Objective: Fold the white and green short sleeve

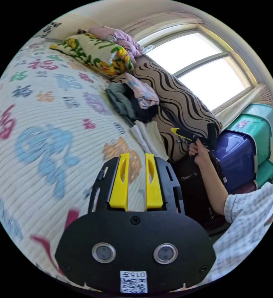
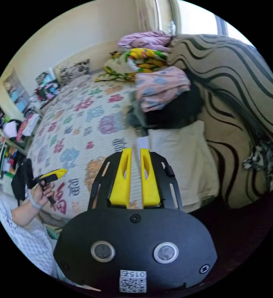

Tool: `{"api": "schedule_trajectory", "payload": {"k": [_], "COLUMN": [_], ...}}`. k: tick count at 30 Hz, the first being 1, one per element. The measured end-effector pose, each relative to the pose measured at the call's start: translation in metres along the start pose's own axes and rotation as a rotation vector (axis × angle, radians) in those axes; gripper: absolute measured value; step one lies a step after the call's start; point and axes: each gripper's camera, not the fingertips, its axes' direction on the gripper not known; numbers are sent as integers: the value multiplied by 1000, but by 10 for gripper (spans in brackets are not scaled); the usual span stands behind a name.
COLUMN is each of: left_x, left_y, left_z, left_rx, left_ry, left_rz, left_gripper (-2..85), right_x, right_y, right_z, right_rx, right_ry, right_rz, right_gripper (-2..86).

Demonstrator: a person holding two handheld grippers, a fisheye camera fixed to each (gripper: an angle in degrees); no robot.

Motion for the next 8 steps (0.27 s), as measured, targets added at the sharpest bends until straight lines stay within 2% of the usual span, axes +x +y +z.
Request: {"api": "schedule_trajectory", "payload": {"k": [3,6,8], "left_x": [-6,3,22], "left_y": [36,68,91], "left_z": [-108,-236,-338], "left_rx": [32,146,261], "left_ry": [-123,-323,-564], "left_rz": [-73,-143,-179], "left_gripper": [85,90,102], "right_x": [-61,-125,-174], "right_y": [72,139,179], "right_z": [7,27,43], "right_rx": [47,30,-9], "right_ry": [-202,-355,-426], "right_rz": [-24,-26,-48], "right_gripper": [38,20,11]}}
